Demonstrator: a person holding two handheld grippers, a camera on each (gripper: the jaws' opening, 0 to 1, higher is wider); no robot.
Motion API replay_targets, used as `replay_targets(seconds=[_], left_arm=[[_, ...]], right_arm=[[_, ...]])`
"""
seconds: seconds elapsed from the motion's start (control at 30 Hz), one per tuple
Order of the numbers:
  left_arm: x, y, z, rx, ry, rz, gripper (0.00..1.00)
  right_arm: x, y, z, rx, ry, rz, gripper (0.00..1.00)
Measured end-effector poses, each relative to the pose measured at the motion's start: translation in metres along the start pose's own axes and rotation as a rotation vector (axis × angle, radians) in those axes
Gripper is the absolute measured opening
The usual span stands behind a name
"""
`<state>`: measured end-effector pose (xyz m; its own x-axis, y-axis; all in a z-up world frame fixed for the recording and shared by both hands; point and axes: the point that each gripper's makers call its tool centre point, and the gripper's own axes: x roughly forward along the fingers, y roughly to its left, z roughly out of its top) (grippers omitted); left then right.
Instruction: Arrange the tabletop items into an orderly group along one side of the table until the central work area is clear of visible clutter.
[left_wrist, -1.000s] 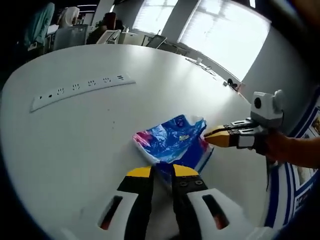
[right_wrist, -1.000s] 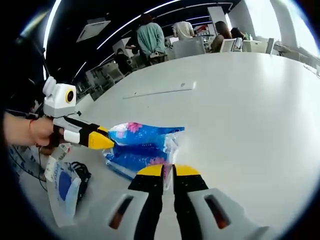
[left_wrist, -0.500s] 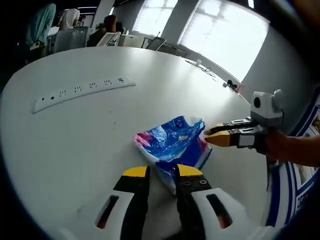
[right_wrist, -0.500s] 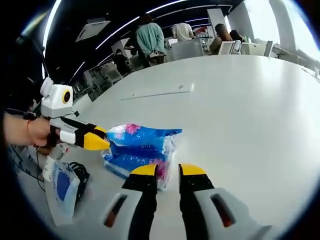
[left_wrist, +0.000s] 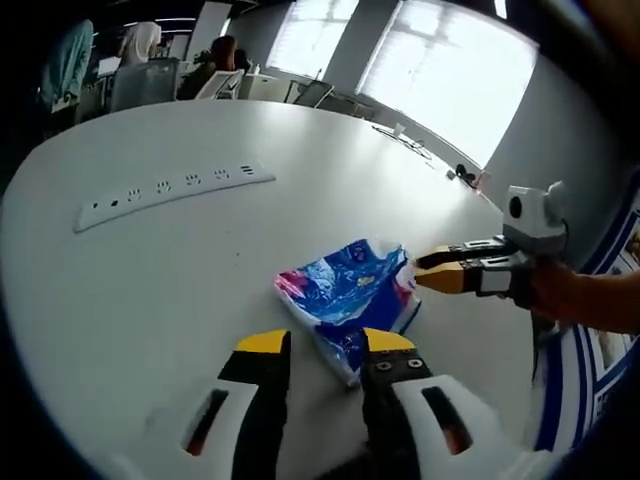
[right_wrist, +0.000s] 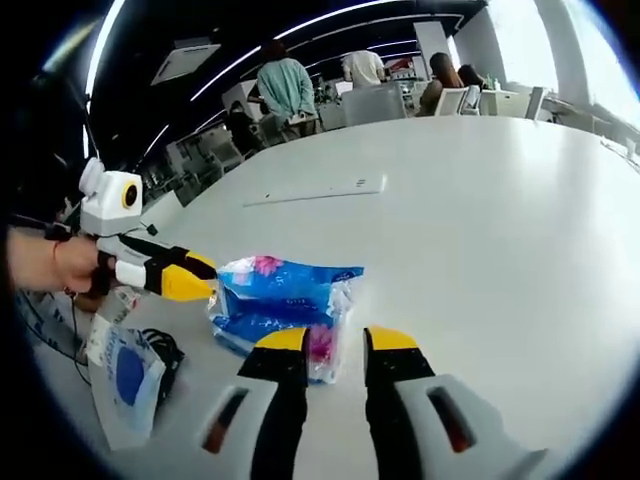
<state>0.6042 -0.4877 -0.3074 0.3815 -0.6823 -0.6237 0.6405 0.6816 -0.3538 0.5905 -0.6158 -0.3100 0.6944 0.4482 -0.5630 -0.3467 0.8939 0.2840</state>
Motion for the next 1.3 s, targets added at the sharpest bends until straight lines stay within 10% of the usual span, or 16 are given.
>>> replay_targets(seconds=[1.3], left_arm=[[-0.062, 0.005, 0.020, 0.031, -0.081, 0.016, 0.53]], right_arm=[[-0.026, 0.042, 0.034, -0.056, -0.062, 0.044, 0.42]])
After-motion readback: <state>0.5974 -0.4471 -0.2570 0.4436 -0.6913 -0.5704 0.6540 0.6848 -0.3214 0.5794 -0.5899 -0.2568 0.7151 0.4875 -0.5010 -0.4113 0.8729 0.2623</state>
